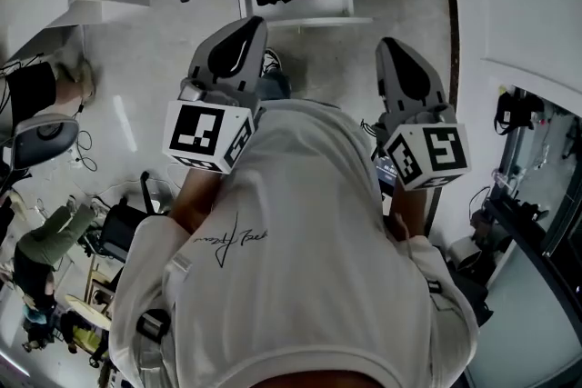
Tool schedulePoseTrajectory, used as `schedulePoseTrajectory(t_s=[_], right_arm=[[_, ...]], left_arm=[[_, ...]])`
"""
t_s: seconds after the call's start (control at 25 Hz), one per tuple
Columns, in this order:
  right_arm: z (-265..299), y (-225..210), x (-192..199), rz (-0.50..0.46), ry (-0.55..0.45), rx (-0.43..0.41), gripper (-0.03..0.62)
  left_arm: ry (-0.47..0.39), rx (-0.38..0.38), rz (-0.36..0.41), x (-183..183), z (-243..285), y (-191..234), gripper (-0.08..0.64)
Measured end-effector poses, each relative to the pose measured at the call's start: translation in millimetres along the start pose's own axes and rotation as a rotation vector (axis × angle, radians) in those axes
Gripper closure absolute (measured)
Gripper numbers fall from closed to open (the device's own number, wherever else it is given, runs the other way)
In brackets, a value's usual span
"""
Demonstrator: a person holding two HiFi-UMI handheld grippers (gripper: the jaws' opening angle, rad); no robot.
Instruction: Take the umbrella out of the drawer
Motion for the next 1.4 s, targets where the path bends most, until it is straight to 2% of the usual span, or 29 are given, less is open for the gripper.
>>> schedulePoseTrajectory(t_s=[0.24, 0.44, 0.72, 1.08, 1.4], right_arm=[[25.2, 14.4, -23.0, -0.097, 0.008, -0.063, 0.568], [37.3, 30.0, -35.3, -0.161, 0.011, -0.139, 0.568], [51.5, 32.1, -34.4, -0.285, 0.032, -0.205, 0.568], [67.4, 7.6, -23.8, -0.217, 0.045, -0.258, 0.568], [74.8, -6.2, -12.3, -0.229, 0.074, -0.314, 0.568]], left_arm=[[-0.058, -0.017, -0.027, -13.9, -0.5, 26.7, 0.543], [-0.124, -0.058, -0.102, -21.5, -10.1, 39.8, 0.543], [-0.170, -0.130, -0.107, -23.2, -4.0, 53.3, 0.543], [-0.110, -0.171, -0.113, -15.1, 11.9, 48.3, 0.543], [-0.065, -0.184, -0.120, -6.5, 23.7, 41.9, 0.543]])
Point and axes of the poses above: the fingertips, and each gripper's own axes: z forward along the fingers, y to its left, x out of its underside, the point moved 5 cm from there along -z, backward along the fingers, and after that the axes turned 14 degrees about -z, right-handed, at the moved point
